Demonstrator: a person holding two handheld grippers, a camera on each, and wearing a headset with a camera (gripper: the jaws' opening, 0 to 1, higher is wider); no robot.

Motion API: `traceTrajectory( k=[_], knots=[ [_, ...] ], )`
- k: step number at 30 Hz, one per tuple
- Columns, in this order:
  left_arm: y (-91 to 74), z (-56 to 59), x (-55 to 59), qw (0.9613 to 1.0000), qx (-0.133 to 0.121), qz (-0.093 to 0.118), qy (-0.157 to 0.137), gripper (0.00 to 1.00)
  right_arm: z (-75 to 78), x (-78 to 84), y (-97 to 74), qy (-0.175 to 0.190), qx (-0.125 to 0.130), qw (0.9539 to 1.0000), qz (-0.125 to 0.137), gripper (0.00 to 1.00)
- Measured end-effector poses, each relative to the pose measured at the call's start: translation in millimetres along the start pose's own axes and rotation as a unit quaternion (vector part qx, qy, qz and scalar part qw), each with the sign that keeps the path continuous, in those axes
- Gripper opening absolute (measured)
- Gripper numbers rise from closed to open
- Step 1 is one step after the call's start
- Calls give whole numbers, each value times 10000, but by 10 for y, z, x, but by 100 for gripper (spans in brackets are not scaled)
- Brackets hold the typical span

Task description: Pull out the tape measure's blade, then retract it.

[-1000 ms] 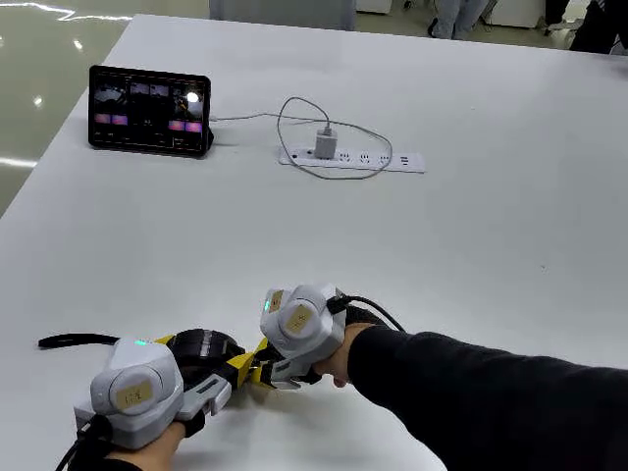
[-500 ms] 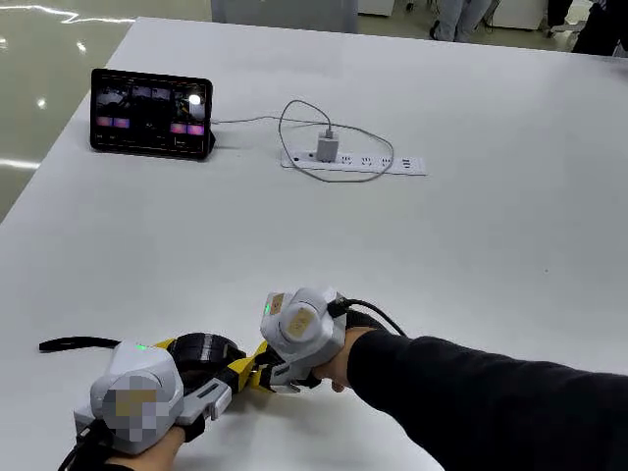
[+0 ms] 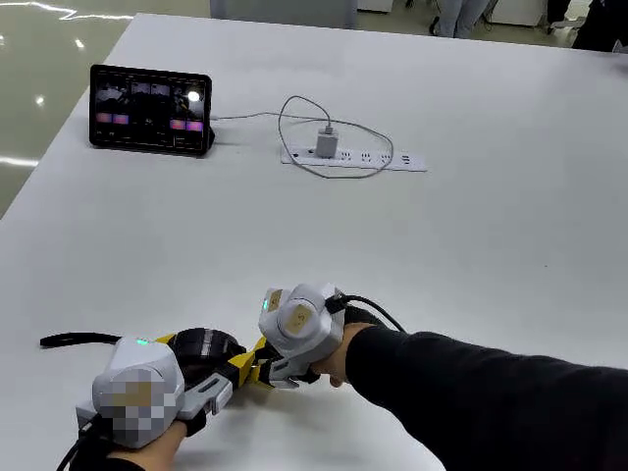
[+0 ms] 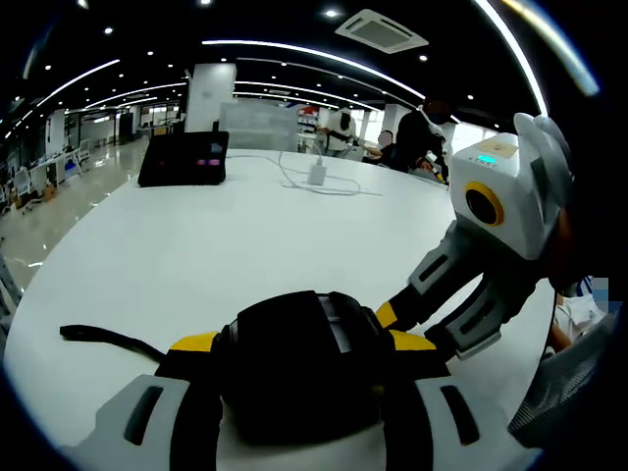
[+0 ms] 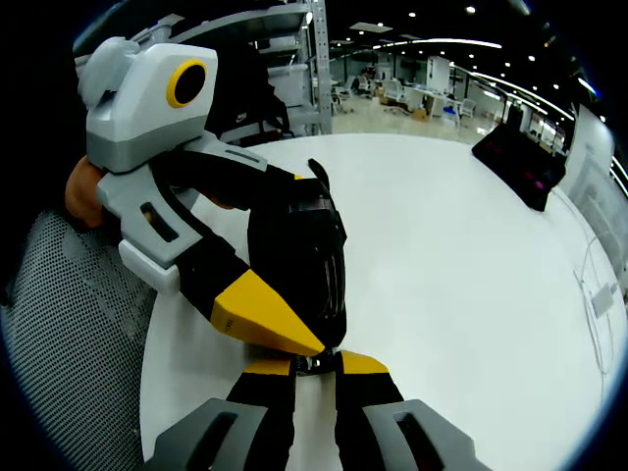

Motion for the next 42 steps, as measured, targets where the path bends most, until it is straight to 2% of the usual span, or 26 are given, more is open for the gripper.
traceTrajectory(
  k=[7,21,25,27,32,37,41,42],
  knots=[
    [3,1,0,10000,26,60,-4,63,-3,3,2,-61,27,10000,12,12],
    [-16,-9,13,9997,185,-34,158,62,-41,64,-34,3,137,9999,6,15],
    [-46,-8,11,9994,288,-133,117,63,-86,107,-109,-6,175,9998,29,15],
    [-62,8,33,9990,370,-249,64,64,-103,136,-139,-5,185,9998,43,15],
    [-86,27,17,9983,483,-251,186,69,-128,203,-234,21,261,9996,76,16],
    [-95,57,-13,9970,650,-248,334,74,-137,265,-398,196,438,9984,290,17],
    [-104,67,-38,9956,804,-293,383,79,-153,354,-499,378,584,9969,364,17],
    [-103,51,-46,9954,817,-295,392,80,-162,355,-532,447,631,9959,474,18]
  ],
)
Point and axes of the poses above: the centre of the closed fingertips' face, and the gripper's own axes: y roughly forward along the fingers, z roughly to its right, x roughly out of its underside, the point moved 4 cm from there along -y, roughly backward along the fingers, and after that the axes turned 9 degrees about -x, right-handed, at the moved point
